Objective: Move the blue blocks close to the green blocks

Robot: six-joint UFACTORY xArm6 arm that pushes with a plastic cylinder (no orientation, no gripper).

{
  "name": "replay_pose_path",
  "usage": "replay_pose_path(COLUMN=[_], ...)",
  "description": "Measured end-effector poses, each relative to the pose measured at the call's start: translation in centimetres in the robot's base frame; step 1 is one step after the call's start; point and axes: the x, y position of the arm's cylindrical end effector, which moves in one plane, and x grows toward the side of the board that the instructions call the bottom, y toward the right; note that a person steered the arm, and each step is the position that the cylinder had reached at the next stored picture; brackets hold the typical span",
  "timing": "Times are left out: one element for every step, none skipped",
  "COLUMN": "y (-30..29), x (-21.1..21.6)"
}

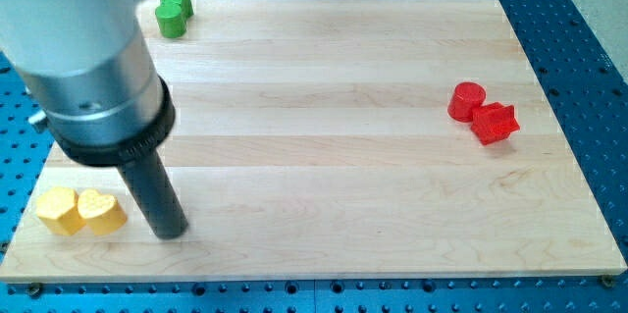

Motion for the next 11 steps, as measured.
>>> replay_pose_path(y=[-0.6, -10.0, -16.2, -14.1, -10.1, -10.4, -7.2, -6.0, -6.5, -6.4, -6.4], x=[2.9, 2.8, 2.4, -1.1, -5.3, -11.3, -16.9, -20.9, -21.1, -25.2, -23.5])
